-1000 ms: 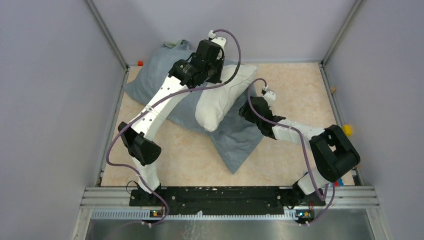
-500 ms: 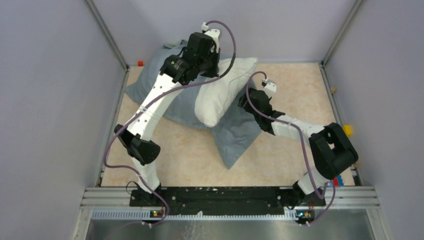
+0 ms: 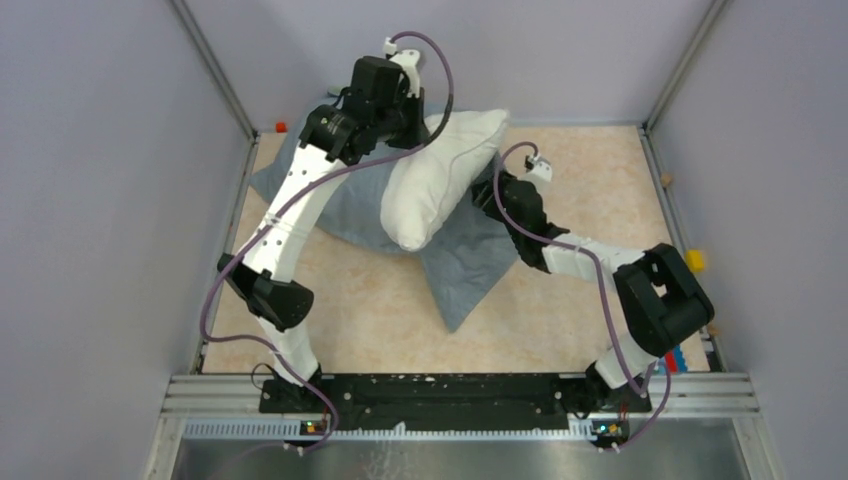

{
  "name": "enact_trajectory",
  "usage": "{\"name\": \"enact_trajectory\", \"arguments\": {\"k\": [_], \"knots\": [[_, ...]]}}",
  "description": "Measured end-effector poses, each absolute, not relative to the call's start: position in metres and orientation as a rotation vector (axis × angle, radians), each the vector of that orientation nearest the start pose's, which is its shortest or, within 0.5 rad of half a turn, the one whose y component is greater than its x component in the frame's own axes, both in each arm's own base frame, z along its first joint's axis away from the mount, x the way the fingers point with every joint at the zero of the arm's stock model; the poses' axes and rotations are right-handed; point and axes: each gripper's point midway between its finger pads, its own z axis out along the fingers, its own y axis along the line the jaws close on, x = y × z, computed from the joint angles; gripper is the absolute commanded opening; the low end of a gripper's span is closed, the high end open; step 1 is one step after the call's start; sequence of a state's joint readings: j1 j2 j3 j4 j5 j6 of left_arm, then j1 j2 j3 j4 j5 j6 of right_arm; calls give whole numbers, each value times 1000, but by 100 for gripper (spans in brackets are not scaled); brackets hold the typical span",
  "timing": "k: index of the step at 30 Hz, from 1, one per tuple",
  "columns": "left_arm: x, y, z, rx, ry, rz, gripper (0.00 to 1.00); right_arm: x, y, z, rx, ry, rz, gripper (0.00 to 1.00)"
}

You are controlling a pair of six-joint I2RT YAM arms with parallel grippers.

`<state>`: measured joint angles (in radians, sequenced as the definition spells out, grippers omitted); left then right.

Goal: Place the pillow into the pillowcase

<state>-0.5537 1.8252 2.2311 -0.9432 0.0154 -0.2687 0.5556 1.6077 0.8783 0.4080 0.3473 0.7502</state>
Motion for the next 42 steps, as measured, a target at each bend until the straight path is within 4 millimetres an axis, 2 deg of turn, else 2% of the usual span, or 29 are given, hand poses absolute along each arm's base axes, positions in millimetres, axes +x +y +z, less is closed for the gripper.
{"name": "enact_trajectory", "arguments": {"k": [5,9,13,20,24,25,26,27,32,34,37,42], "knots": [[400,-260,371,288,2108,-554,0,418,242,169,421,1799,694,60],[399,-263,374,281,2104,-594,0,419,265,178,405,1764,790,60],[398,-263,375,271,2109,-626,0,418,284,176,411,1752,850,60],[402,-261,378,238,2102,-659,0,439,303,157,484,1737,901,57],[403,-259,380,223,2102,-675,0,450,309,146,524,1729,913,40],[403,-258,381,220,2101,-677,0,452,310,142,536,1728,912,32],[402,-257,381,218,2099,-679,0,453,309,141,545,1727,908,11],[401,-255,381,217,2100,-681,0,454,308,140,555,1726,906,0],[399,-245,382,201,2090,-685,0,458,306,147,579,1707,905,0],[398,-241,380,191,2085,-688,0,455,304,148,580,1725,891,0],[401,-236,376,168,2070,-698,0,438,295,152,572,1778,870,0],[410,-233,351,126,2075,-733,0,386,267,167,540,1871,882,0]]}}
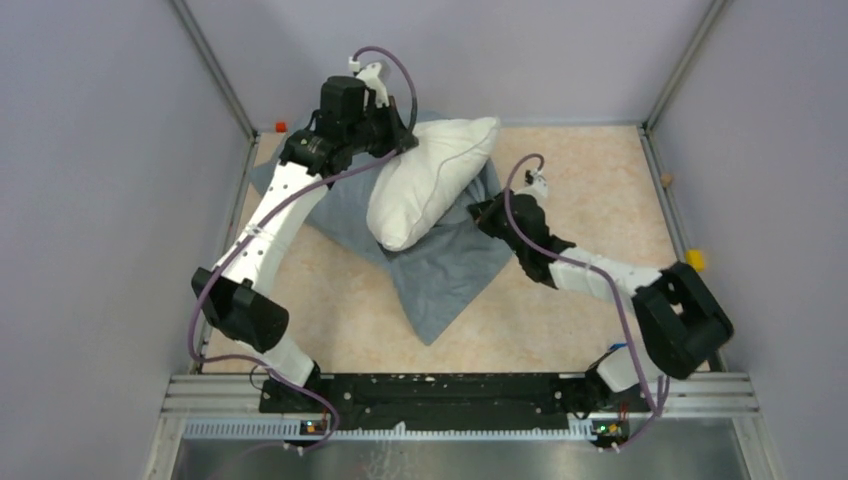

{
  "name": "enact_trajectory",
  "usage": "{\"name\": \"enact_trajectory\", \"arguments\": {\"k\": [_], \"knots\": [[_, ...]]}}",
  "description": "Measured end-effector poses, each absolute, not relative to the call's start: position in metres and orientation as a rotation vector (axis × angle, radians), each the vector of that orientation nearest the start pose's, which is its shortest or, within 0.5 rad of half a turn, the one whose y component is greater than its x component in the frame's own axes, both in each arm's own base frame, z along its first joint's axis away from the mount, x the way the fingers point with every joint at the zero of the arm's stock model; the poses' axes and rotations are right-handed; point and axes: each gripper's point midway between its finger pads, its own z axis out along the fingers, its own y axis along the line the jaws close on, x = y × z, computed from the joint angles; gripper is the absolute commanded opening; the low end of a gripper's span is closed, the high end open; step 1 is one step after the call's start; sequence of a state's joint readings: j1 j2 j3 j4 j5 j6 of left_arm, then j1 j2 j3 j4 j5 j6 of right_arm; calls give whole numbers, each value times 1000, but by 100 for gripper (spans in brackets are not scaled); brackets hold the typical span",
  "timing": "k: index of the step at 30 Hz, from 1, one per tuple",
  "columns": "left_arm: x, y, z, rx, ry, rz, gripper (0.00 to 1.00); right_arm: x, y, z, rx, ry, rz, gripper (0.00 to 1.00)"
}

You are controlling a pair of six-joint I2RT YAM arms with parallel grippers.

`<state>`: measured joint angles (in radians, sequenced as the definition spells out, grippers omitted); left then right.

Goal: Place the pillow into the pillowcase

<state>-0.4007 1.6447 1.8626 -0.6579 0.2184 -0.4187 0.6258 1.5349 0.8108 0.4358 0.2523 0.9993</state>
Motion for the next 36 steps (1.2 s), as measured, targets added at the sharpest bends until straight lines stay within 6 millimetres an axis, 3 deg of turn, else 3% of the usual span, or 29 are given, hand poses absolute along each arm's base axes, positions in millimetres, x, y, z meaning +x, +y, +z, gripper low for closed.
{"name": "enact_trajectory", "arguments": {"k": [3,5,10,12,18,19,23,28,36], "knots": [[411,-238,318,130,2105,-762,0,354,243,158,537,1931,870,0],[405,-242,282,130,2162,-789,0,336,224,143,553,1975,840,0],[374,-242,188,110,2357,-826,0,300,189,83,591,2142,740,0],[363,-241,166,113,2402,-845,0,291,188,69,576,2199,723,0],[354,-249,160,155,2354,-886,0,281,192,37,509,2315,693,0],[353,-251,156,159,2351,-895,0,280,192,34,500,2327,682,3],[350,-257,151,178,2337,-919,0,276,188,29,443,2362,627,29],[351,-261,152,190,2321,-925,0,281,186,44,352,2364,532,41],[352,-264,151,197,2319,-930,0,298,196,95,184,2258,395,46]]}}
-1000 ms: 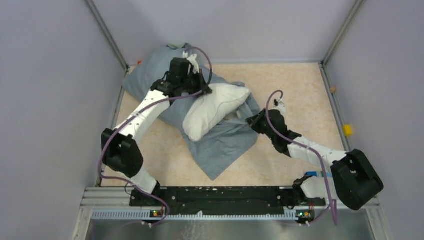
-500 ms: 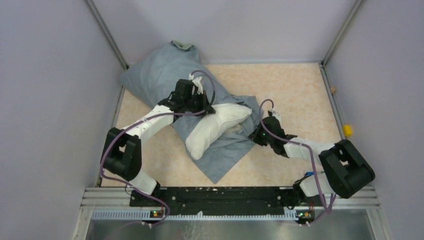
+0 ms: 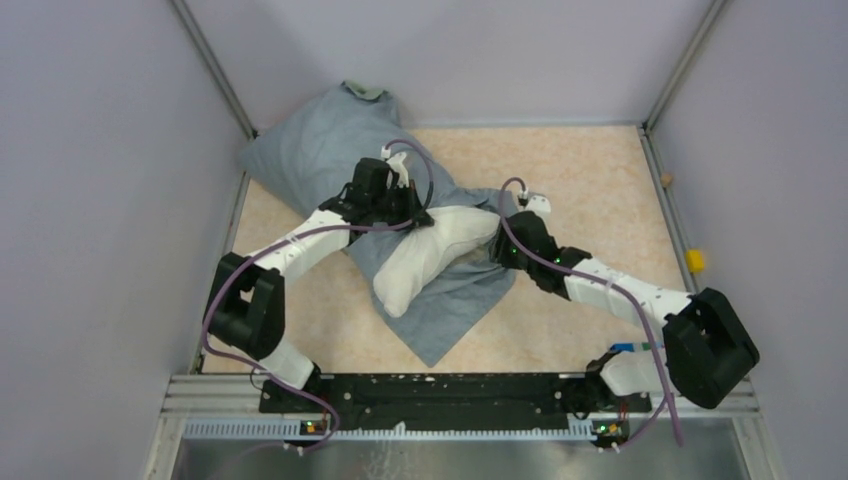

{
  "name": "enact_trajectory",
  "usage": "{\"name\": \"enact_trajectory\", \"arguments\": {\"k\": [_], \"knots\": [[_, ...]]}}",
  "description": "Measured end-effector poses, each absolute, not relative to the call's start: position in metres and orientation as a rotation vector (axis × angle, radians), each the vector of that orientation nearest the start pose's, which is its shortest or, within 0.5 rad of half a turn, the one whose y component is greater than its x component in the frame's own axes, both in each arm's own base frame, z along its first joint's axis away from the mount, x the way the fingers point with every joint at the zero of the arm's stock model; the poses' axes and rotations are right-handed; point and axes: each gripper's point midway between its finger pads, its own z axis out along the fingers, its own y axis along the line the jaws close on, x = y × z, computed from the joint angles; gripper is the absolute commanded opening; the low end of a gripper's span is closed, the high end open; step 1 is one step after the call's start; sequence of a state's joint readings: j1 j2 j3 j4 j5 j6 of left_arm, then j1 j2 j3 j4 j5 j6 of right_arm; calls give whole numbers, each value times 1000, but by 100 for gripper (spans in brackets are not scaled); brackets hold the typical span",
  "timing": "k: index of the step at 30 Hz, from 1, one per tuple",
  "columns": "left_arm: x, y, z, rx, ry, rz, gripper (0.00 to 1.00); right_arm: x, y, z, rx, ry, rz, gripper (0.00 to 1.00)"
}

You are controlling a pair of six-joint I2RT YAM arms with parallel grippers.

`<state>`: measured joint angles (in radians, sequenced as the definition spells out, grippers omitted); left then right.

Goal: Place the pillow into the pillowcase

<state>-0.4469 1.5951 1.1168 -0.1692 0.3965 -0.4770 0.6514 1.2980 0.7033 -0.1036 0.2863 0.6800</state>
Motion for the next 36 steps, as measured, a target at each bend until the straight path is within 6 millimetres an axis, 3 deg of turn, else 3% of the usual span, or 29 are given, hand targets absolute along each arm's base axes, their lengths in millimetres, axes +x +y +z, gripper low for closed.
{"name": "enact_trajectory", "arguments": {"k": [6,15,20,22,25,29,32,34,36], "knots": [[352,-264,151,198,2319,-931,0,316,193,102,132,2237,258,48],[352,-267,152,211,2325,-930,0,315,188,44,44,2367,104,49],[349,-274,153,238,2327,-912,0,323,192,41,41,2366,89,51],[349,-275,153,243,2326,-905,0,329,195,48,46,2344,94,37],[349,-275,153,243,2324,-894,0,338,197,51,49,2328,80,1],[350,-274,153,251,2324,-875,0,341,184,43,100,2344,59,0],[349,-272,153,256,2325,-860,0,341,162,39,168,2349,39,0],[348,-271,152,257,2328,-852,0,338,151,44,215,2341,52,0],[347,-270,152,259,2329,-842,0,340,143,64,267,2300,104,0]]}}
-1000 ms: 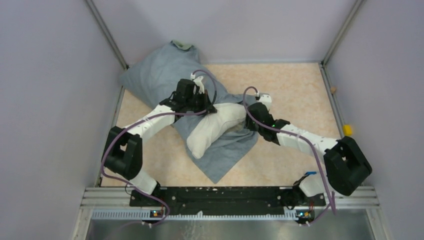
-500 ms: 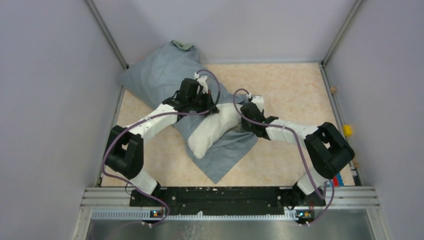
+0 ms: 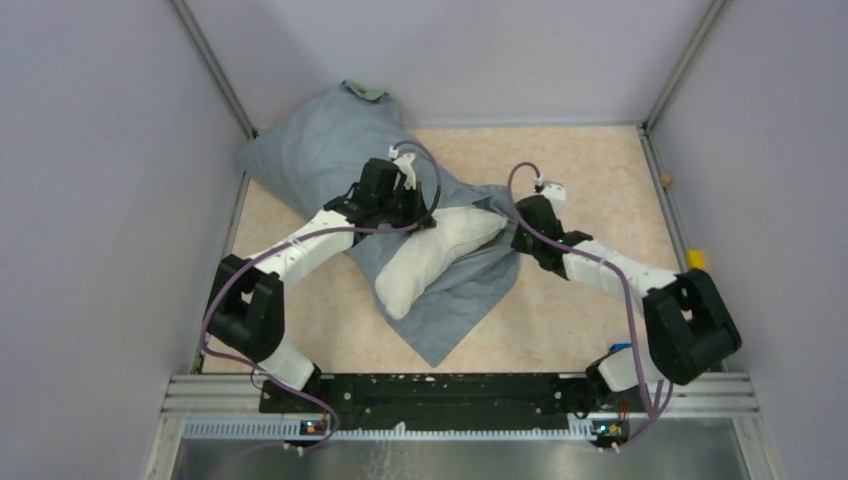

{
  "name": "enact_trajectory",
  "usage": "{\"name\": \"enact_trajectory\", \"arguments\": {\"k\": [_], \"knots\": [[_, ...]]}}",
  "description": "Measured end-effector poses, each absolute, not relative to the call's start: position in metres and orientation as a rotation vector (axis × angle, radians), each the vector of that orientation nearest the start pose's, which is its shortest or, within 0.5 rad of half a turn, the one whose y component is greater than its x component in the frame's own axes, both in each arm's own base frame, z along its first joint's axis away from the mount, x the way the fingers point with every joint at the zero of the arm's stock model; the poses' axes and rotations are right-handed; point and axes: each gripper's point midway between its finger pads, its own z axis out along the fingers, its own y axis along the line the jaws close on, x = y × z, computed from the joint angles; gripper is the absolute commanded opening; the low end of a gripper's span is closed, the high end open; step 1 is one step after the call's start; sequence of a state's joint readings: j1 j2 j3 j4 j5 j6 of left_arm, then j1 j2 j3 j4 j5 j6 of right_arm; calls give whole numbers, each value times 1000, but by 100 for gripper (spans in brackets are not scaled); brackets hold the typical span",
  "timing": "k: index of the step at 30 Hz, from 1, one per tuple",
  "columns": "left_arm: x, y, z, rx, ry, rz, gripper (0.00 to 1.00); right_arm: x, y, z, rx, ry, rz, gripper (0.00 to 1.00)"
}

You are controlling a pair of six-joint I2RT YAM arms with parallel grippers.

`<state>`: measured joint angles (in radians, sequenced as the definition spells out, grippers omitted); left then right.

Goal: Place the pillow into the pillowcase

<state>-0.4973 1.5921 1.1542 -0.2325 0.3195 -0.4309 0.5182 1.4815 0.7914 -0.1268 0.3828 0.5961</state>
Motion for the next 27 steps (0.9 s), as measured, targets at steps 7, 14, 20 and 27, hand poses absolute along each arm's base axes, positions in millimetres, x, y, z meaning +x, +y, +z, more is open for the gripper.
{"name": "enact_trajectory", "arguments": {"k": [7,14,20,27], "knots": [[343,-263,151,255,2310,-818,0,342,157,149,316,2124,423,0],[344,-265,150,249,2295,-829,0,320,197,206,177,2025,768,0],[349,-277,158,250,2313,-848,0,288,254,229,-64,2023,986,0],[386,-310,211,268,2267,-850,0,274,284,223,-212,2038,1013,0]]}}
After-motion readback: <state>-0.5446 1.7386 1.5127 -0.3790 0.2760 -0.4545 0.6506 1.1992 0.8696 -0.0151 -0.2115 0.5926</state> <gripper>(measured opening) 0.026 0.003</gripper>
